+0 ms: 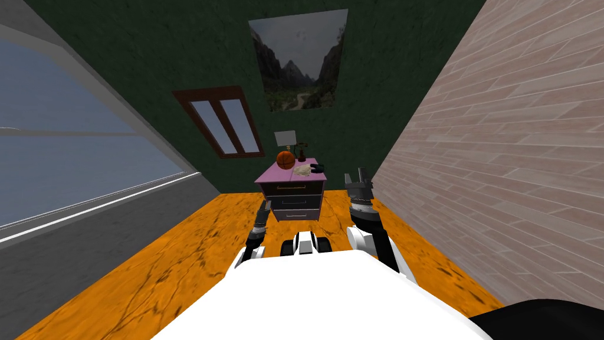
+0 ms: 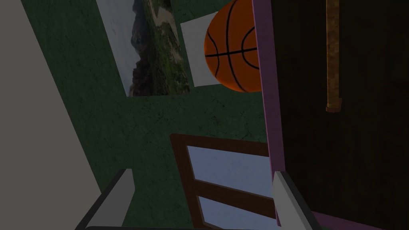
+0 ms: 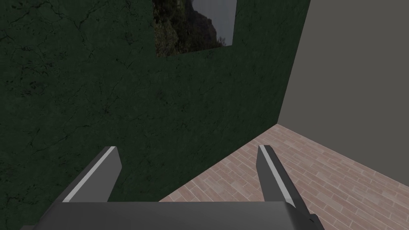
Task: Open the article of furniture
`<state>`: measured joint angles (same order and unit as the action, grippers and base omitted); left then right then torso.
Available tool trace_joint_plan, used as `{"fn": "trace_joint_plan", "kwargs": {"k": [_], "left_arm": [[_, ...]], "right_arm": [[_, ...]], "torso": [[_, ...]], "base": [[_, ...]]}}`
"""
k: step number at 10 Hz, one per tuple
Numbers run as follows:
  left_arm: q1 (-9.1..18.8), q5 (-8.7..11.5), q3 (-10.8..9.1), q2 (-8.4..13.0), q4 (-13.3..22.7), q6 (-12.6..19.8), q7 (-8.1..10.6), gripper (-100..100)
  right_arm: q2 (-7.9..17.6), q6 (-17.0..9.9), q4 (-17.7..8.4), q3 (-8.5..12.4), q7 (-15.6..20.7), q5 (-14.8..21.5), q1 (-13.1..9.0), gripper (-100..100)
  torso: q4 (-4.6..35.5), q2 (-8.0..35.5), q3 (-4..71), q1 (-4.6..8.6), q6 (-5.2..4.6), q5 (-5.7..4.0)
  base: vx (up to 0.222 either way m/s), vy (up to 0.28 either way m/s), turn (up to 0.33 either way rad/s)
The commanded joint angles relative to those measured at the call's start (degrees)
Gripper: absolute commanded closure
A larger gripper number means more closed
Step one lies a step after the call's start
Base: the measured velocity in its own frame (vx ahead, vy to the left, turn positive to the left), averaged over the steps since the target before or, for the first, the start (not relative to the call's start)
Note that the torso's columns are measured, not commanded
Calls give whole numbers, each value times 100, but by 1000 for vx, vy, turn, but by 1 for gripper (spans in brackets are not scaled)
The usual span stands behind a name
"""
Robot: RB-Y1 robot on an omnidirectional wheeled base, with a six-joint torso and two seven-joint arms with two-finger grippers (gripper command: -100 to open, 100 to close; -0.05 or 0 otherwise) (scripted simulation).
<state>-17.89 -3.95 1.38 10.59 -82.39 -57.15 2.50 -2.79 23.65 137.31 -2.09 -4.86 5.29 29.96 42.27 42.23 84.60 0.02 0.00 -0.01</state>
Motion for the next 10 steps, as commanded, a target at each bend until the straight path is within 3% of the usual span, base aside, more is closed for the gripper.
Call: {"fn": "trace_joint_plan", "kwargs": {"k": [1, 6, 7, 10], "left_arm": [[50, 4, -6, -18, 337, -222, -27, -100], [201, 15, -24, -160, 1196, -791, -97, -100], [201, 15, -24, -160, 1227, -791, -97, -100], [297, 21, -35, -347, 1790, -1150, -142, -100]], "right_arm": [[0, 0, 0, 0, 0, 0, 0, 0], [0, 0, 0, 0, 0, 0, -1, 0], [0, 0, 0, 0, 0, 0, 0, 0], [0, 0, 0, 0, 0, 0, 0, 0]], "torso": [[-2, -7, 4, -1, -1, 0], [4, 16, -10, -3, 0, 1], [2, 5, -4, -4, 0, 1], [1, 3, -1, -7, 0, 1]], "base": [[117, 27, -11], [103, 29, -20], [99, 26, -12], [111, 28, -22]]}}
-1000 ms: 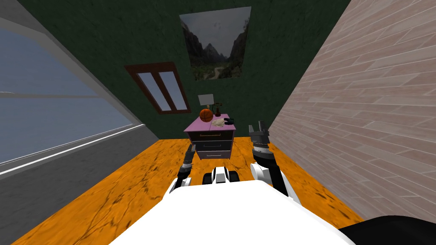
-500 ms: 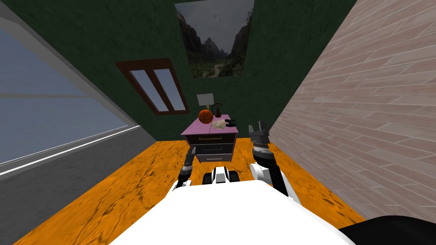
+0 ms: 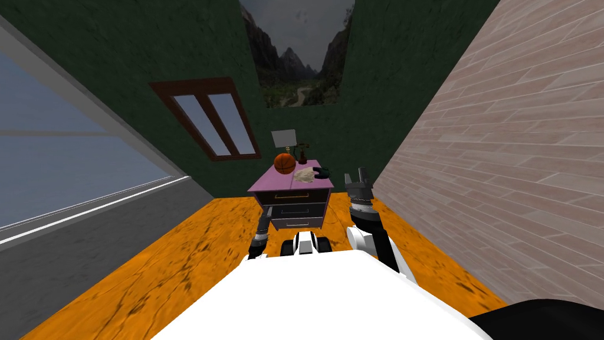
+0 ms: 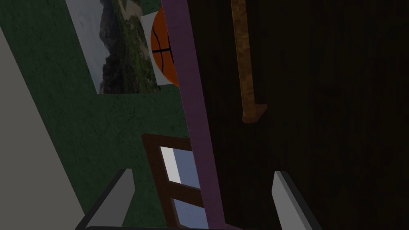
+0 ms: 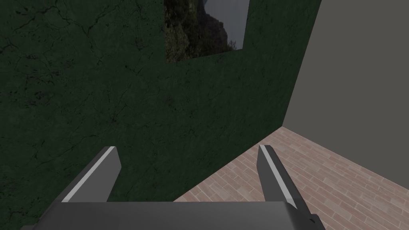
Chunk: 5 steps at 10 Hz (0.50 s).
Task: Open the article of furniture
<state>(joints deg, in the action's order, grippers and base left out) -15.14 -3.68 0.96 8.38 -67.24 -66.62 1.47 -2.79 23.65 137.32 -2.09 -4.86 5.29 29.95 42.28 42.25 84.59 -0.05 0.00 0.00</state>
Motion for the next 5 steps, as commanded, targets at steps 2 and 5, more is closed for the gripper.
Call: {"fn": "trace_joint_plan", "kwargs": {"k": [2, 5], "left_arm": [[74, -2, 1, -292, 578, -399, -64, -100], [128, 2, -5, -615, 900, -608, -89, -100]], "right_arm": [[0, 0, 0, 0, 0, 0, 1, 0], [0, 0, 0, 0, 0, 0, 0, 0]], "torso": [[-2, -7, 5, 5, 0, 0], [5, 17, -11, 6, 0, -1]], "base": [[139, 33, -20], [78, 30, -15]]}}
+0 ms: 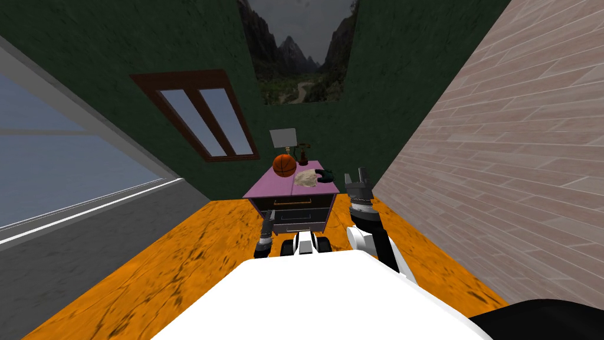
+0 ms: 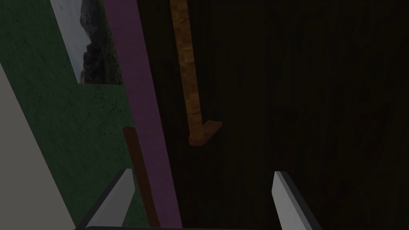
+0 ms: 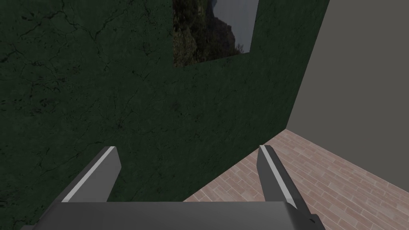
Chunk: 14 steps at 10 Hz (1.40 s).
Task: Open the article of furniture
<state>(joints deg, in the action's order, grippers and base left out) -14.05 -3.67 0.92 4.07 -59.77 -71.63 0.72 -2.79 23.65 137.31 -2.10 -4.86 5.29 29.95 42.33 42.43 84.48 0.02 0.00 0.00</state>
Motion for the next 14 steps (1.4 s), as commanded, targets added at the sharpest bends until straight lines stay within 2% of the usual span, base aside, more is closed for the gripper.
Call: {"fn": "trace_joint_plan", "kwargs": {"k": [1, 2, 3, 7, 8, 9, 10, 12, 13, 14], "left_arm": [[31, 2, -3, -301, 219, -151, -19, -100], [38, 2, -4, -400, 262, -181, -23, -100], [37, 7, -9, -321, 216, -143, -8, -100], [397, 37, -48, -313, -58, 468, 5, -100], [364, 35, -45, -317, -38, 401, 3, -100], [277, 27, -35, -319, 35, 263, 1, 100], [237, 24, -30, -321, 66, 195, -1, 100], [38, 7, -9, -331, 219, -147, -8, 100], [101, 12, -16, -331, 203, -71, -12, 100], [131, 20, -13, -78, 186, -13, -5, -100]], "right_arm": [[0, 0, 0, 0, 0, 0, 0, 0], [0, 0, 0, 0, 0, 0, 0, 0], [0, 0, 0, 0, 0, 0, 0, 0], [-1, 0, 0, -1, 0, 0, -1, 0], [-1, 0, 0, 0, 0, 0, -1, 0], [0, 0, 0, 0, 0, 0, -1, 0], [0, 0, 0, 0, 0, 0, -1, 0], [0, 0, 0, 0, 0, 0, -1, 0], [0, 0, 0, 0, 0, 0, 0, 0], [0, 0, 0, 0, 0, 0, 0, 0]], "torso": [[-1, -2, 2, 2, 0, -1], [-2, -6, 4, 2, 0, -1], [-3, -9, 6, 3, 0, -1], [-3, -9, 6, -2, 0, 1], [-4, -12, 8, -3, 0, 1], [-6, -18, 11, -3, 1, 1], [-7, -23, 14, -3, 1, 1], [-29, -70, 39, -16, -8, 12], [-19, -54, 34, -10, -1, 5], [-8, -25, 17, -3, -1, 1]], "base": [[51, 19, -10], [42, 9, -7], [17, 1, -1], [-24, -4, 17], [-14, 0, 0], [9, 2, -17], [11, 7, 13], [22, 1, -32], [16, 3, -2], [-6, -7, 8]]}}
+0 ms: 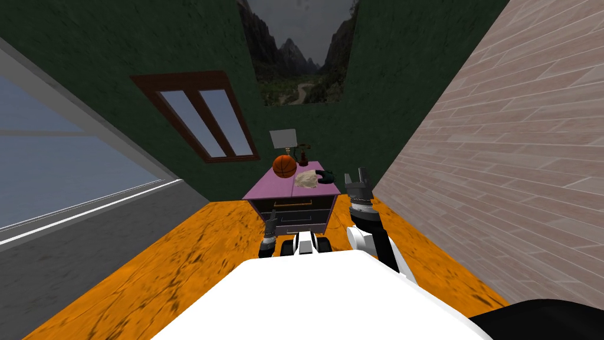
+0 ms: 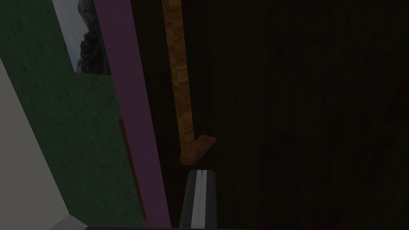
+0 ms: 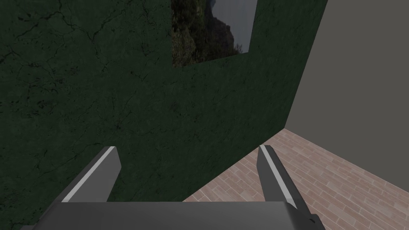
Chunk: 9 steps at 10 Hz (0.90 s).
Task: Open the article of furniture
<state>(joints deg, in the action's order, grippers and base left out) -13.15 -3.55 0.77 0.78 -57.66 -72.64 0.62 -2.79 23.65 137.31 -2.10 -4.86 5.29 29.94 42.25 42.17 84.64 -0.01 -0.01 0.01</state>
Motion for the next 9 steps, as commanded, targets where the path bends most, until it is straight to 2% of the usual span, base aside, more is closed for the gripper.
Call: {"fn": "trace_joint_plan", "kwargs": {"k": [1, 3, 9], "left_arm": [[67, 13, 4, 350, -40, 144, 8, -100], [178, 34, 10, 565, -98, 384, 20, -100], [471, 90, 25, 719, -243, 1031, 51, -100]], "right_arm": [[0, 0, 0, 0, 0, 0, 0, 0], [0, 0, 0, 0, 0, 0, -1, 0], [0, 0, 0, 0, 0, 0, -1, 0]], "torso": [[7, 22, -15, 4, 1, -2], [8, 26, -17, 2, 0, -1], [2, 6, -5, 2, 1, -1]], "base": [[-23, -9, 15], [-39, -6, 15], [-53, -16, 16]]}}
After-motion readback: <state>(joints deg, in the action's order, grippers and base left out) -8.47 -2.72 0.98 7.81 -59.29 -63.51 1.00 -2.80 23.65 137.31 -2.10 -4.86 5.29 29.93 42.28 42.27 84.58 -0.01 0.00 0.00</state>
